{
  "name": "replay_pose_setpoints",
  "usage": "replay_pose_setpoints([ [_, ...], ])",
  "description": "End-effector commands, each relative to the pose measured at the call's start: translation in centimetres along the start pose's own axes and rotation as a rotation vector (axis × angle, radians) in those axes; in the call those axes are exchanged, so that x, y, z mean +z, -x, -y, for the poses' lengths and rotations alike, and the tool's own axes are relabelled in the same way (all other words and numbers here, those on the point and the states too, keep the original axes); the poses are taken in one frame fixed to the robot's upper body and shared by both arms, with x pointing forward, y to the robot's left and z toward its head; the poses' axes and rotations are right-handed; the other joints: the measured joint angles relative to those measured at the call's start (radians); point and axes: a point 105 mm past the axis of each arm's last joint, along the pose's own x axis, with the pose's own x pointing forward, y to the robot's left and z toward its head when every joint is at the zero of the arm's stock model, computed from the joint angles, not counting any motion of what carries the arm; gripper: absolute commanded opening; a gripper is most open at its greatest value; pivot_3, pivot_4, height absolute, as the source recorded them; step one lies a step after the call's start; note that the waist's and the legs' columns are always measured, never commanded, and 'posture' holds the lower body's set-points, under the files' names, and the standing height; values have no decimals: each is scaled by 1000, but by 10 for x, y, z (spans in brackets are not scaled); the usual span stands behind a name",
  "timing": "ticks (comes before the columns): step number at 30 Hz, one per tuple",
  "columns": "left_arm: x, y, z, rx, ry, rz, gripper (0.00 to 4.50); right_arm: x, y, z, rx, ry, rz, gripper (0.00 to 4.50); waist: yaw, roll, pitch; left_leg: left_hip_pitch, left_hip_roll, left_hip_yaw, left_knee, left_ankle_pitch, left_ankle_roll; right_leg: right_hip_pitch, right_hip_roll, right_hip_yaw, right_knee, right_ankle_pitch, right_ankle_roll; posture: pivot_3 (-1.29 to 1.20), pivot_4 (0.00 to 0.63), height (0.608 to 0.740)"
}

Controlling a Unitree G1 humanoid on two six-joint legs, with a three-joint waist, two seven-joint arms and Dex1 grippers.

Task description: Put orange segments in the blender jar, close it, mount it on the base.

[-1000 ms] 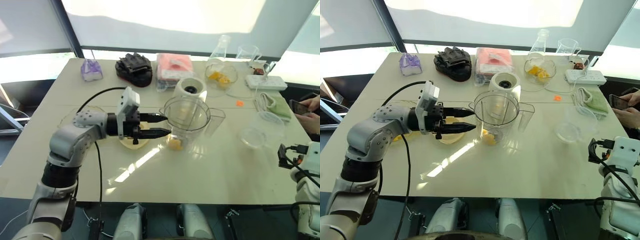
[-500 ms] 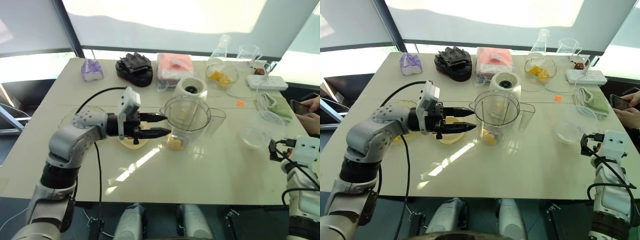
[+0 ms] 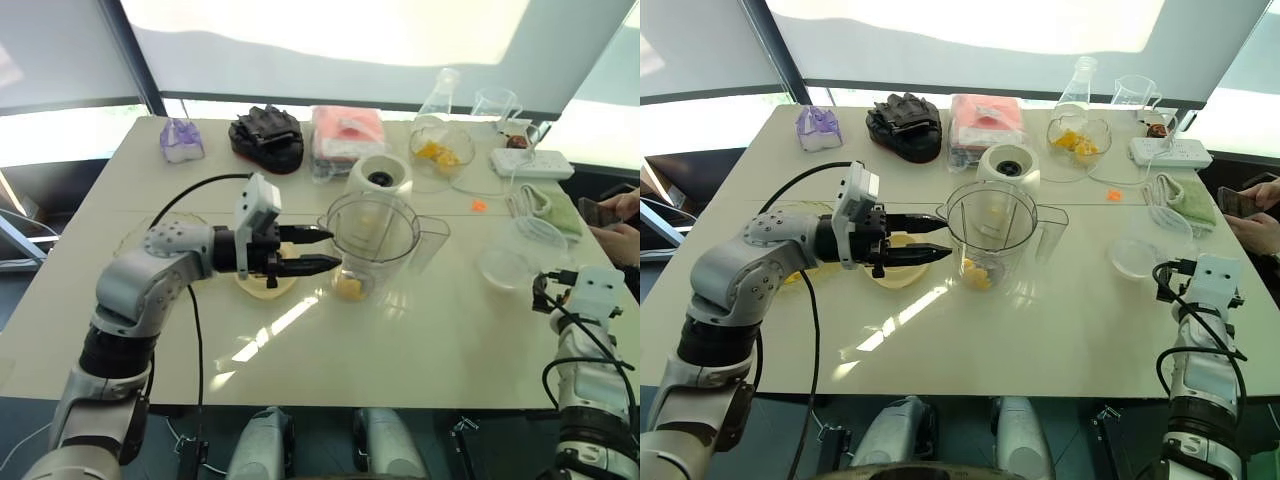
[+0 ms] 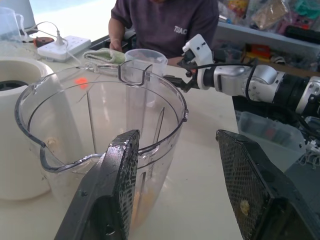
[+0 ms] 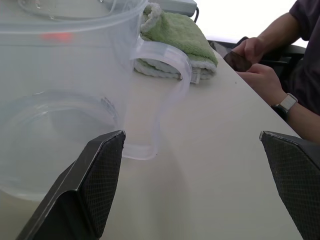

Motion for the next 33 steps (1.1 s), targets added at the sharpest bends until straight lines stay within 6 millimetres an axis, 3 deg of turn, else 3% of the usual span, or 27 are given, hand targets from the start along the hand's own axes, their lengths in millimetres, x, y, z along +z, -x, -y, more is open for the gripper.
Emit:
replay_pose_setpoints([
  [1,9,0,4,-12,-55,10,2529,17,-6,15,-63,23,65,4500,1,0,0,0,0,0,0,0,0,0,0,0,0,0,0,0,150,740],
  [8,8,-2,5,-13,-56,9,2529,15,-9,16,-80,19,76,4500,2,0,0,0,0,0,-1,0,0,0,0,0,-1,0,0,0,150,740],
  [24,7,0,7,-4,-58,-5,2529,13,-40,-6,1,-3,45,4500,-6,0,1,1,-1,2,-2,0,0,0,0,2,-1,0,0,0,150,740],
  [27,7,1,6,3,-60,-7,2461,12,-41,-8,11,-4,48,3151,-5,0,1,1,-1,2,-2,0,0,0,0,3,-1,0,0,0,150,740],
  [33,8,3,7,9,-59,-9,2461,12,-43,-11,22,-1,50,13,1,0,1,1,-1,2,-2,0,0,0,0,3,-2,0,0,0,150,740],
])
